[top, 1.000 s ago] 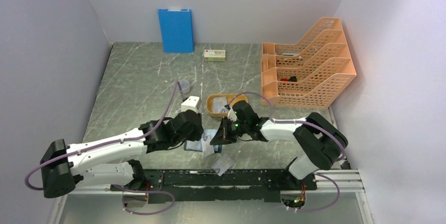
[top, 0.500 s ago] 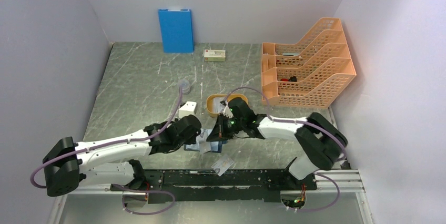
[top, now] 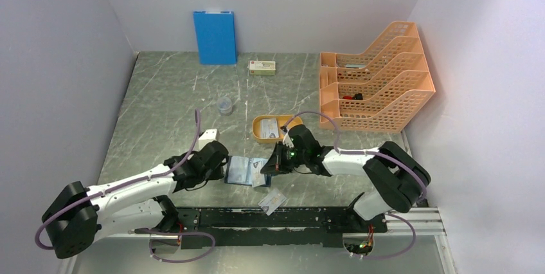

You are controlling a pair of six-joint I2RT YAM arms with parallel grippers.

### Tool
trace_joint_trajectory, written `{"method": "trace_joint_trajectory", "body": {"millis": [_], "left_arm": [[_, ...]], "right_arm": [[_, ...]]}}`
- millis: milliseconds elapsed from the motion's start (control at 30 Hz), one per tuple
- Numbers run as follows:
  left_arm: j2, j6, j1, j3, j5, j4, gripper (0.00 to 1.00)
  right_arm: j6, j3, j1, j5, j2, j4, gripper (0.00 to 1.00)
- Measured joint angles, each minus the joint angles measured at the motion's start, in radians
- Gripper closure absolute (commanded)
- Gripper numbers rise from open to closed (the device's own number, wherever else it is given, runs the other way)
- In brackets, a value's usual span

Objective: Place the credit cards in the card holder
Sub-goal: Turn over the card slot in the card holder, then insert the credit card into the card holder.

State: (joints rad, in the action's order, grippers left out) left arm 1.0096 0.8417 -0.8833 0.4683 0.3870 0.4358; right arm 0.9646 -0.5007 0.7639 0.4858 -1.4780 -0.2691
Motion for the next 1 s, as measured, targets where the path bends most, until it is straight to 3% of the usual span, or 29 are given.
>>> {"method": "trace_joint_trajectory", "body": {"millis": [500,1000], "left_arm": [[0.017,0.064,0.014,-0.085,-0.104,-0.085,0.74],[0.021,0.068,0.014,-0.092,-0.127,-0.117,0.75]], "right_arm": [[0.028,0.037,-0.002,0.022,-0.092,-0.197,1.00],[0.056,0.037,-0.002,0.046,-0.145,-0.263,1.00]]}}
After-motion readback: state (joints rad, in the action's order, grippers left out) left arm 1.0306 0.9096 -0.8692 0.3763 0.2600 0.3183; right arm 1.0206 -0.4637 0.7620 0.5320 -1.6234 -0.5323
